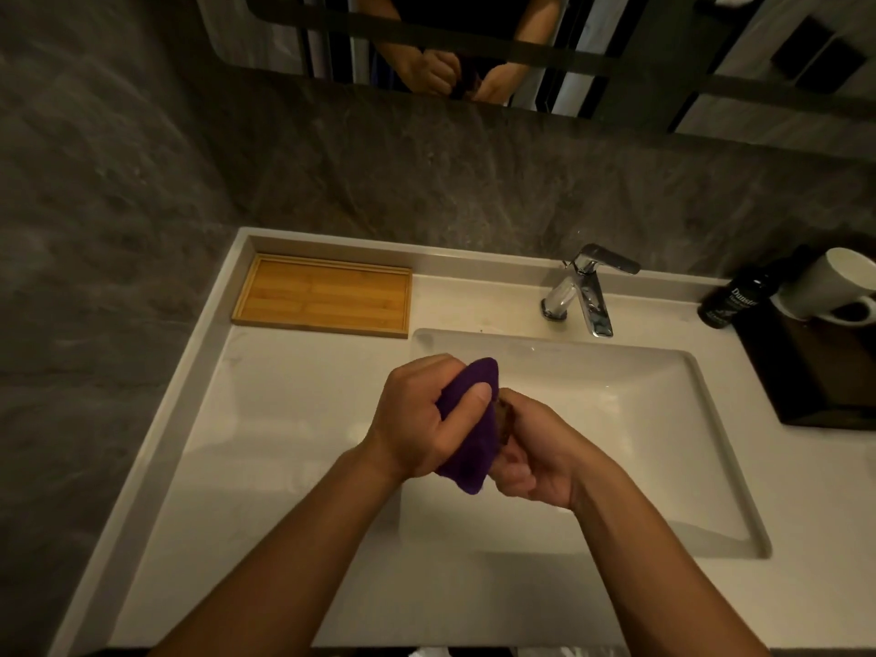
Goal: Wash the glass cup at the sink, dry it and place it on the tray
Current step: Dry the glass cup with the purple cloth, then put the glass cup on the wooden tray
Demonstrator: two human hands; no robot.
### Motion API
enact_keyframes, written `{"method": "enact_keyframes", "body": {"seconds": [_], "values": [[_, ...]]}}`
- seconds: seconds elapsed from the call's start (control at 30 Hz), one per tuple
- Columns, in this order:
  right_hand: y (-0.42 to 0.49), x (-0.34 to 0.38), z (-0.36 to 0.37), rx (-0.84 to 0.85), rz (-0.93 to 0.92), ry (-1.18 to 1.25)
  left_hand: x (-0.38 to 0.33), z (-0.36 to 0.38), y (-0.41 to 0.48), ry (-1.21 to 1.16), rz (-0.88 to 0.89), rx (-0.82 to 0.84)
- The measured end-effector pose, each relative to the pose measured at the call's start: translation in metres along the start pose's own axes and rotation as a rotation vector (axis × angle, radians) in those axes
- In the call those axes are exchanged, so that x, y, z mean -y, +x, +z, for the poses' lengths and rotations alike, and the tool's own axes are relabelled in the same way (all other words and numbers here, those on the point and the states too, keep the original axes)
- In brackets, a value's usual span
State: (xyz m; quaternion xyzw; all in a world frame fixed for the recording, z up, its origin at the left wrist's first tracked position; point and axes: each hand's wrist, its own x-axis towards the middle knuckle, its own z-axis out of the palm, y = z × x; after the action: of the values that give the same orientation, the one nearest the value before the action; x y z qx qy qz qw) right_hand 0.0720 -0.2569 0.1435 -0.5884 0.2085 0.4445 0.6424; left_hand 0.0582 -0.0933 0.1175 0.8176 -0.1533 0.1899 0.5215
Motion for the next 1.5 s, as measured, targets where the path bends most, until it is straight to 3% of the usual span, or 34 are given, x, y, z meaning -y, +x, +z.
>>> {"method": "enact_keyframes", "body": {"seconds": [0.13, 0.3, 0.37, 0.43, 0.6, 0.7, 0.87, 1.03, 1.2, 1.27, 1.33, 1.4, 1.5], "values": [[0.001, 0.004, 0.013, -0.176, -0.141, 0.014, -0.006, 0.014, -0.008, -0.23, -0.314, -0.213], [0.006, -0.009, 0.034, -0.447, -0.49, -0.236, -0.018, 0.028, -0.012, -0.512, -0.759, -0.448], [0.009, -0.018, 0.035, -0.456, -0.658, -0.286, -0.022, 0.028, -0.007, -0.731, -0.91, -0.522], [0.014, -0.025, 0.031, -0.354, -0.701, -0.265, -0.022, 0.025, -0.002, -0.91, -1.049, -0.569], [0.024, -0.02, 0.023, -0.249, -0.584, -0.279, -0.007, 0.012, 0.0, -0.803, -1.066, -0.672], [0.032, -0.021, 0.022, -0.17, -0.532, -0.166, 0.003, 0.005, -0.005, -0.678, -1.029, -0.74], [0.047, -0.025, 0.04, -0.204, -0.525, -0.069, 0.018, -0.009, -0.017, -0.669, -1.029, -0.756], [0.073, -0.026, 0.058, -0.213, -0.464, -0.046, 0.04, -0.039, -0.037, -0.62, -1.07, -0.682], [0.102, -0.017, 0.074, -0.275, -0.462, -0.058, 0.057, -0.091, -0.06, -0.224, -0.824, -0.505], [0.112, -0.009, 0.08, -0.299, -0.497, -0.08, 0.068, -0.11, -0.07, 0.023, -0.686, -0.353], [0.123, -0.001, 0.085, -0.32, -0.529, -0.1, 0.095, -0.12, -0.081, 0.376, -0.586, -0.067], [0.134, 0.007, 0.089, -0.34, -0.555, -0.125, 0.125, -0.121, -0.09, 0.652, -0.611, 0.197], [0.154, 0.016, 0.095, -0.38, -0.559, -0.128, 0.149, -0.11, -0.092, 0.784, -0.689, 0.324]]}}
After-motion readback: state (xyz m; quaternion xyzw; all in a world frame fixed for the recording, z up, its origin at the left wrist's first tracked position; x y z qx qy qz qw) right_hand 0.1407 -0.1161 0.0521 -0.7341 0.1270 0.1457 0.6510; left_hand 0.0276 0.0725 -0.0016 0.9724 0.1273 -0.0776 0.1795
